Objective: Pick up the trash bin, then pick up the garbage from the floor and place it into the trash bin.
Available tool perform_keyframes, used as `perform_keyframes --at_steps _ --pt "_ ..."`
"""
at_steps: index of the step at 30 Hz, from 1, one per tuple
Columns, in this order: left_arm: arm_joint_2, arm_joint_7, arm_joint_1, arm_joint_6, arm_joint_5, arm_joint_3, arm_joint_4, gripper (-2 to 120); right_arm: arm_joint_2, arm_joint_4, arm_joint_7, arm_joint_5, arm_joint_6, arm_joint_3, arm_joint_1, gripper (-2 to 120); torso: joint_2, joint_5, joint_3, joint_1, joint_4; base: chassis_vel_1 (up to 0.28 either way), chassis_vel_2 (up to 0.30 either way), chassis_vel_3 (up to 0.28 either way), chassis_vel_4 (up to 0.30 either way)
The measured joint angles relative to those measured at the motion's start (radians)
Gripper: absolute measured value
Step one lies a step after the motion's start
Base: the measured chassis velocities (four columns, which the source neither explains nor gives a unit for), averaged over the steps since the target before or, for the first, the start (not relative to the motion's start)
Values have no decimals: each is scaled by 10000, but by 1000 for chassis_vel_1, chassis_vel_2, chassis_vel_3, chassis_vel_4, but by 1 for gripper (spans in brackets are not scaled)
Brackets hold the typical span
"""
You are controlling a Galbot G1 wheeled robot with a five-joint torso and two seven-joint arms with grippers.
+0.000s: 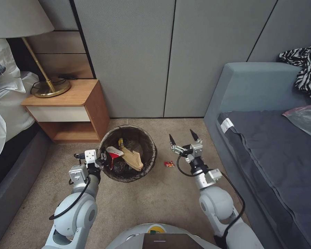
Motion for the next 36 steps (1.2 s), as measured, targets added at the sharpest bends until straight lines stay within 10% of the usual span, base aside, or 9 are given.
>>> perform_keyframes --at_steps 13,36 --pt "-181 -15 153 22 116 -89 -24 4 -654 -2515 1217 3613 -5435 -1089 3156 100 0 0 1 0 1 0 0 0 0" --pt "-349 -12 166 -23 257 -29 103 4 6 -7185 1097 2858 -5352 -2038 4553 100 0 0 1 0 0 0 0 0 0"
